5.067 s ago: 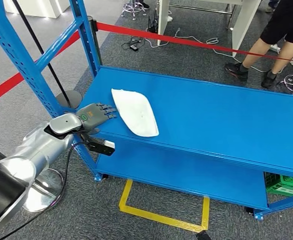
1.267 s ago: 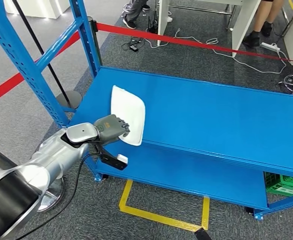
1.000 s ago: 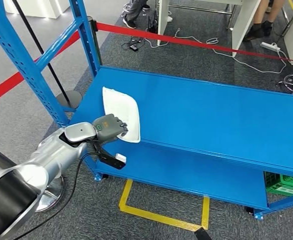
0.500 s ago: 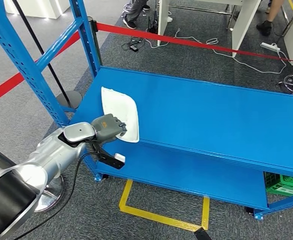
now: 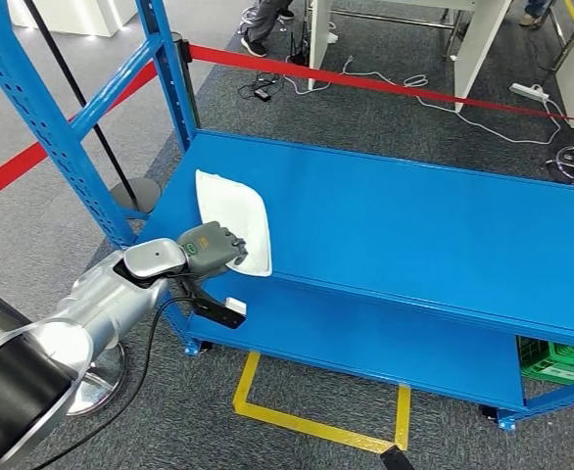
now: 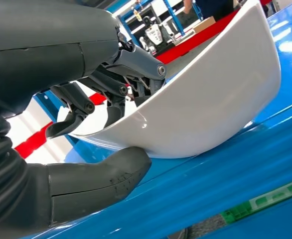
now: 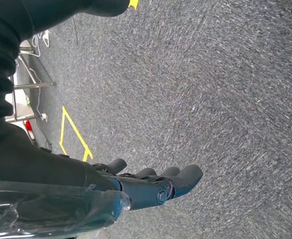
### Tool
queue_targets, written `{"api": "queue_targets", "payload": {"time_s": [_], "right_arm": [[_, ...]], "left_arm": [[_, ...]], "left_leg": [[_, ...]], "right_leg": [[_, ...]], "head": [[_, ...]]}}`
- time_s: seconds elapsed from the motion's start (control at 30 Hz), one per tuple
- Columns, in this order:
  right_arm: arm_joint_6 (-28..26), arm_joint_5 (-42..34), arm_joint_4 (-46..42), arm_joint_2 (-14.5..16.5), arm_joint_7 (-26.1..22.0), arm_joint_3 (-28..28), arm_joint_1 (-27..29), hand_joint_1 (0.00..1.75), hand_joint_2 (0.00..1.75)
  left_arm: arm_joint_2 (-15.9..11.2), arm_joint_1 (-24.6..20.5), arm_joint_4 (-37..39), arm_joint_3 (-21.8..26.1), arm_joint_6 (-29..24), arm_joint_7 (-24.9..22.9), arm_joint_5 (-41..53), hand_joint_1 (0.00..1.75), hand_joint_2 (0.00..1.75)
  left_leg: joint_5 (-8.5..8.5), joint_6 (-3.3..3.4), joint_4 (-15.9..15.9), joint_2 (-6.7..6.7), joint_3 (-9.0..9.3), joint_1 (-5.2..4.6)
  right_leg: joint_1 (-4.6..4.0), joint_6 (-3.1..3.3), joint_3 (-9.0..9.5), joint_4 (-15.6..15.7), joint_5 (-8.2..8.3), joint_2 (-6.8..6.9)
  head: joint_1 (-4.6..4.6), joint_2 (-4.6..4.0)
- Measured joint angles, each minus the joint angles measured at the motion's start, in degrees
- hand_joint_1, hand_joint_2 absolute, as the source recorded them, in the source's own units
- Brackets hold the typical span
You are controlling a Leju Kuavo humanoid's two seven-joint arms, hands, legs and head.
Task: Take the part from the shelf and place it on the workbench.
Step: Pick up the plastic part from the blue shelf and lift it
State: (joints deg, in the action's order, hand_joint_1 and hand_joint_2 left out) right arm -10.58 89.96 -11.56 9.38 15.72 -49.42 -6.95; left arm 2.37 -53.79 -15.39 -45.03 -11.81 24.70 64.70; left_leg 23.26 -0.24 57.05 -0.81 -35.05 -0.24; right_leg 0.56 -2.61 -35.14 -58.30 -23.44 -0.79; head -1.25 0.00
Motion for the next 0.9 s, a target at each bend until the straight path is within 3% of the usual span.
{"api": "queue_targets", "payload": {"time_s": [0.43,0.6,0.7,0.9], "right_arm": [[-0.3,0.0,0.0,0.0,0.0,0.0,0.0,0.0,1.75],[-0.9,0.0,0.0,0.0,0.2,-0.1,0.1,0.0,1.75],[-1.3,0.0,0.0,0.2,0.2,-0.3,0.3,0.0,1.75],[-1.9,-0.2,0.0,0.4,0.0,-0.7,0.6,0.0,1.75]], "left_arm": [[0.7,0.6,0.0,4.9,-6.5,2.3,-6.1,1.75,1.75],[2.8,1.5,-1.0,11.5,-11.9,9.5,-18.8,1.75,1.75],[5.1,3.0,-4.5,18.2,-9.0,13.8,-32.3,1.75,1.75],[9.3,5.9,-13.2,28.1,1.2,14.4,-49.8,1.75,1.75]], "left_leg": [[0.0,0.0,0.0,0.0,-0.02,0.0],[0.0,0.0,0.0,-0.01,-0.04,-0.01],[0.0,0.01,0.0,-0.01,-0.05,-0.02],[0.01,0.01,0.0,0.0,-0.07,-0.01]], "right_leg": [[0.01,0.0,-0.04,0.0,0.0,0.01],[0.01,0.0,-0.07,0.0,0.0,0.02],[0.02,0.0,-0.07,0.0,0.0,0.01],[0.01,0.0,-0.11,0.0,0.0,0.0]], "head": [[0.01,0.0],[0.01,0.0],[0.01,0.0],[0.0,0.0]]}}
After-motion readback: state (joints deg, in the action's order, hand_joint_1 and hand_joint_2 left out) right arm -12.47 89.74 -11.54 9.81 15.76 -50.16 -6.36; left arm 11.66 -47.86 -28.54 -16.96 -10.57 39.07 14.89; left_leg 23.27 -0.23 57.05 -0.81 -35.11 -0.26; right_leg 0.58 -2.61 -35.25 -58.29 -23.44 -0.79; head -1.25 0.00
